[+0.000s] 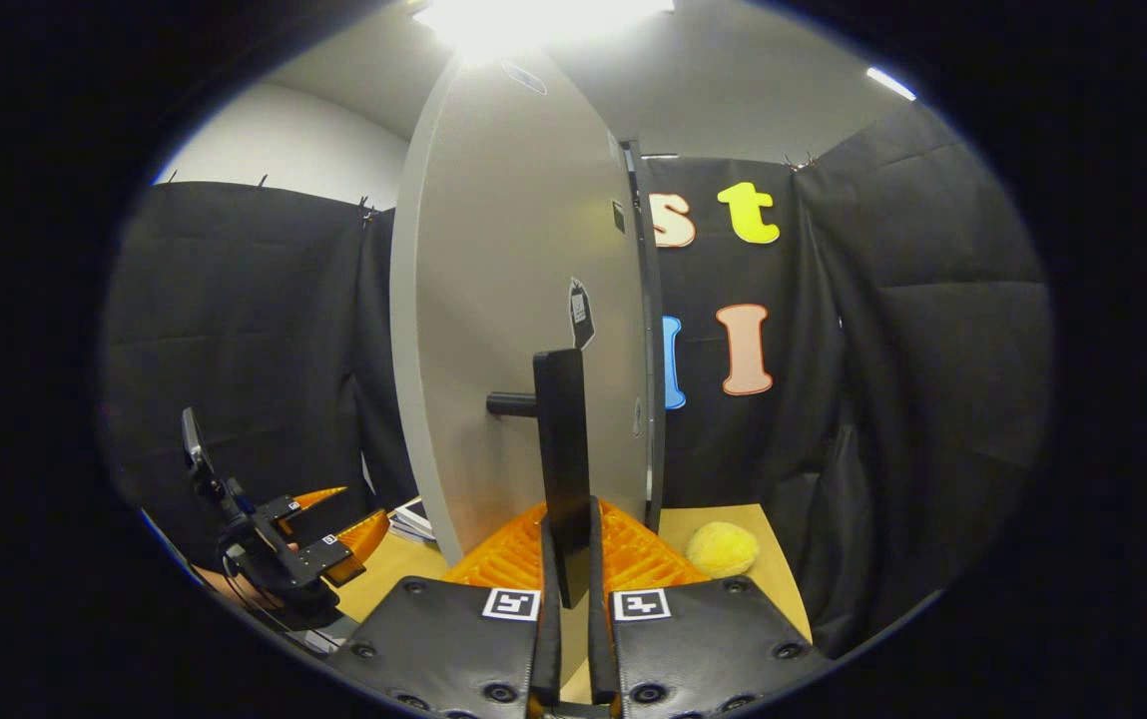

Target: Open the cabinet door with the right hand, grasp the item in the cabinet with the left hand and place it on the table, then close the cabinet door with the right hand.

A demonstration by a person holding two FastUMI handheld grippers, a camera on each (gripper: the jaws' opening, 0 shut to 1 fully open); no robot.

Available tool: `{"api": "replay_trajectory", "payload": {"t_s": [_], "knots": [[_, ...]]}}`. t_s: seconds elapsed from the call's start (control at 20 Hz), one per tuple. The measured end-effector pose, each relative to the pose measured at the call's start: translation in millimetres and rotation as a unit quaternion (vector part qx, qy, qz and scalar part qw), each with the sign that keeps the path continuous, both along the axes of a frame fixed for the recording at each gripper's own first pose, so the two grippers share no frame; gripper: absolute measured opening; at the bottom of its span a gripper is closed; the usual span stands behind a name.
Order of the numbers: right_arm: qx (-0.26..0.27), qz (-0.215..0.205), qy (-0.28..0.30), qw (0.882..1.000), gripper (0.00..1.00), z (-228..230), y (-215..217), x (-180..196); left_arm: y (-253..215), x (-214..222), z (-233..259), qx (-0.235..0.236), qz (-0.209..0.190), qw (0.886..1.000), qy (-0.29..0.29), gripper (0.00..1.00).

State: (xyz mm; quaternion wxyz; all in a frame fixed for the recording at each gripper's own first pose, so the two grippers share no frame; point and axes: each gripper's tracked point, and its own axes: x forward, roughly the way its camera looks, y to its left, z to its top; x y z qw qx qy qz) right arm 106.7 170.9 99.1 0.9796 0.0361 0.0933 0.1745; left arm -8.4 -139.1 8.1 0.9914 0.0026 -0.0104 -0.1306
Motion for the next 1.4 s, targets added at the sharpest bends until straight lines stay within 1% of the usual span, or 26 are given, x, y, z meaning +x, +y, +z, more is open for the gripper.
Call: {"api": "replay_trajectory", "payload": {"t_s": [0.05, 0.15, 0.3, 0.35, 0.4, 0.5, 0.6, 0.65, 0.7, 0.9, 1.05, 1.2, 1.25, 1.3, 1.4], "knots": [[0.001, -0.005, -0.002, 1.000, 0.13, 0, -1, 1, -1, -2, 1, 0.001, 0.000, 1.000, 0.000, 0.83], [0.002, -0.019, -0.007, 1.000, 0.07, 1, -7, 5, -6, -3, 3, 0.004, 0.001, 1.000, -0.001, 0.83], [0.005, -0.044, -0.014, 0.999, 0.07, 2, -15, 9, -13, -9, 7, 0.007, 0.004, 1.000, -0.001, 0.83], [0.009, -0.053, -0.015, 0.998, 0.11, 2, -18, 11, -16, -10, 8, 0.008, 0.006, 1.000, -0.001, 0.83], [0.014, -0.061, -0.015, 0.998, 0.11, 2, -19, 12, -19, -10, 7, 0.008, 0.007, 1.000, -0.002, 0.83], [0.028, -0.066, -0.014, 0.997, 0.05, 3, -18, 12, -25, -11, 10, 0.009, 0.011, 1.000, -0.004, 0.83], [0.053, -0.048, -0.006, 0.997, 0.05, 3, -8, 7, -32, -11, 13, 0.007, 0.016, 1.000, -0.005, 0.83], [0.065, -0.034, -0.007, 0.997, 0.09, 6, -4, 3, -36, -10, 14, 0.006, 0.019, 1.000, -0.006, 0.83], [0.075, -0.020, -0.008, 0.997, 0.11, 8, -1, 1, -40, -10, 15, 0.004, 0.022, 1.000, -0.006, 0.83], [0.085, 0.016, -0.017, 0.996, 0.11, 16, 0, -9, -69, -3, 20, 0.000, 0.029, 1.000, -0.008, 0.83], [0.070, -0.005, -0.030, 0.997, 0.11, 13, -21, -7, -89, 2, 26, 0.000, 0.036, 0.999, -0.008, 0.83], [0.056, -0.058, -0.028, 0.996, 0.11, 6, -50, -2, -101, 14, 28, -0.003, 0.038, 0.999, 0.003, 0.83], [0.050, -0.074, -0.026, 0.996, 0.24, 4, -59, 0, -104, 19, 31, -0.004, 0.038, 0.999, 0.006, 0.83], [0.045, -0.087, -0.024, 0.995, 0.44, 0, -68, 1, -107, 25, 33, -0.004, 0.038, 0.999, 0.006, 0.83], [0.035, -0.132, -0.024, 0.990, 0.77, -5, -88, 6, -110, 40, 38, 0.002, 0.039, 0.999, 0.002, 0.83]]}}
